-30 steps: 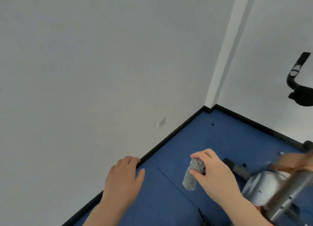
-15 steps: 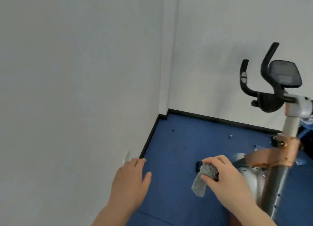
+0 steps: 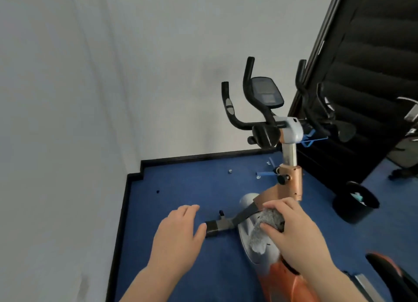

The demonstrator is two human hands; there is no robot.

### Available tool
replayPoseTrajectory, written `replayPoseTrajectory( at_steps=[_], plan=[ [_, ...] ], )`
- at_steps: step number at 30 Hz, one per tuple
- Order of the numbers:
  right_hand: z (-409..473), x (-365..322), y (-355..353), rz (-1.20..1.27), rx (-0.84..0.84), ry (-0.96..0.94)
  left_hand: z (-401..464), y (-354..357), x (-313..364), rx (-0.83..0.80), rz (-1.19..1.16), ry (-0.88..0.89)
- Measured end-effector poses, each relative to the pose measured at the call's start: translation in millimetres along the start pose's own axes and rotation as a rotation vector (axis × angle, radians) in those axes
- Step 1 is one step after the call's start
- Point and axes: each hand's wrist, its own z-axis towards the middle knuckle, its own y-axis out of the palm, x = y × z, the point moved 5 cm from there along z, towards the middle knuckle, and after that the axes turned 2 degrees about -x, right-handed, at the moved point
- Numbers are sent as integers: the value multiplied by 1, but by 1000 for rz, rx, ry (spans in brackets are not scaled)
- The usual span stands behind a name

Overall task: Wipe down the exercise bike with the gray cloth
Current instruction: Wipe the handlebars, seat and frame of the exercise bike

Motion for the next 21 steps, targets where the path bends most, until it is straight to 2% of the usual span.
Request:
replayPoseTrajectory(
  at_steps=[8, 15, 21],
  plan=[
    [109, 41, -21, -54, 53, 32, 121, 17, 44, -9, -29, 98],
    [191, 54, -21, -59, 87, 58, 197, 29, 45, -54, -70, 125],
    [232, 69, -34, 4, 318, 158, 276, 28, 79, -88, -113, 329]
  ],
)
